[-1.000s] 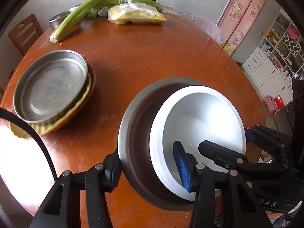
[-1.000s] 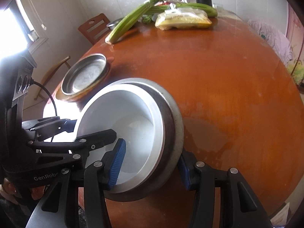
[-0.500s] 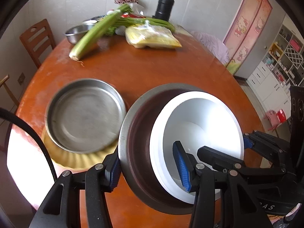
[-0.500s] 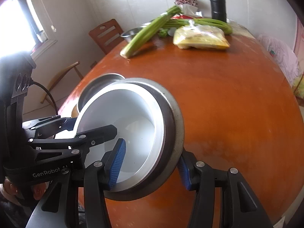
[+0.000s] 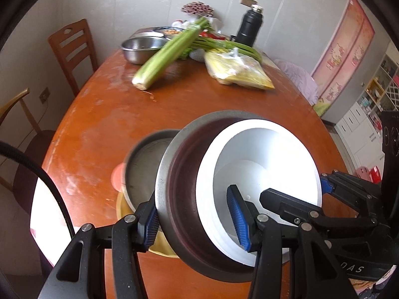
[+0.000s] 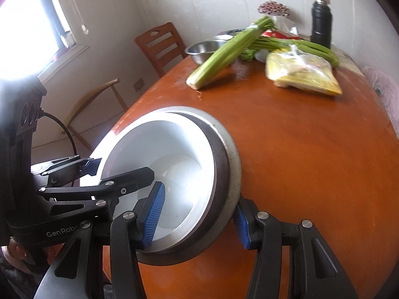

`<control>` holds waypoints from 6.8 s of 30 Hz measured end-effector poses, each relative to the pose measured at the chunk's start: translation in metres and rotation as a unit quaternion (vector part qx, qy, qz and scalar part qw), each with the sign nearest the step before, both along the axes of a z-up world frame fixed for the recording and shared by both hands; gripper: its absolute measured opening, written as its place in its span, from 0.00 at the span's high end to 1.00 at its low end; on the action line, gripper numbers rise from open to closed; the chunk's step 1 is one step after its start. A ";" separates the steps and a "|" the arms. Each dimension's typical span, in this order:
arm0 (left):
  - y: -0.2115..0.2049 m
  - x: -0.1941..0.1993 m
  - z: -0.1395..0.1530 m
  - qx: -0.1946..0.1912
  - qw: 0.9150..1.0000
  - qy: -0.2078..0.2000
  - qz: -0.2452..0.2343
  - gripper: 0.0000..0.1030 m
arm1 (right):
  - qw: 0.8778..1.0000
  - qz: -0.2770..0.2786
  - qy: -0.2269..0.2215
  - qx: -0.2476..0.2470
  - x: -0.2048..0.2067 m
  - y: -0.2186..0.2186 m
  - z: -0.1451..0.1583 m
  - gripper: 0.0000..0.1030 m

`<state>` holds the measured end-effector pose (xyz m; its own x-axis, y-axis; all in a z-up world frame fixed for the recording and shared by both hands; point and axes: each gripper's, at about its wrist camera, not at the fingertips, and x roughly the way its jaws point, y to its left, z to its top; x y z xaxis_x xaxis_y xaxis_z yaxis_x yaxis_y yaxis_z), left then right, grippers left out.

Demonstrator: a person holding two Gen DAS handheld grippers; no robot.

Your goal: Organize plates and bowls

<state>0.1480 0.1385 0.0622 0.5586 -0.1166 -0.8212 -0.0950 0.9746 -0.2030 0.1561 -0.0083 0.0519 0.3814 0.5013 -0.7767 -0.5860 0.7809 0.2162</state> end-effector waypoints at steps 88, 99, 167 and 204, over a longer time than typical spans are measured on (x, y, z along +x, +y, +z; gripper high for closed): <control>0.033 0.005 -0.018 0.036 0.998 0.001 0.044 0.41 | 0.997 -0.012 -0.017 -0.073 0.026 0.043 -0.036 0.48; 0.029 -0.007 -0.007 0.047 0.997 -0.012 0.052 0.33 | 0.997 -0.017 -0.041 -0.066 0.012 0.039 -0.023 0.48; -0.049 -0.136 -0.029 0.087 0.991 -0.064 0.083 0.26 | 0.995 -0.039 -0.085 -0.033 -0.121 -0.058 -0.042 0.35; -0.057 -0.136 -0.020 0.106 0.989 -0.065 0.077 0.26 | 0.994 -0.048 -0.092 -0.028 -0.125 -0.061 -0.036 0.35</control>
<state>0.0123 0.0816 0.0422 0.6590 0.1453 -0.7379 -0.2313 0.9728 -0.0150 0.0312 -0.0688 0.0163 0.5628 0.4144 -0.7152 -0.5346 0.8424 0.0675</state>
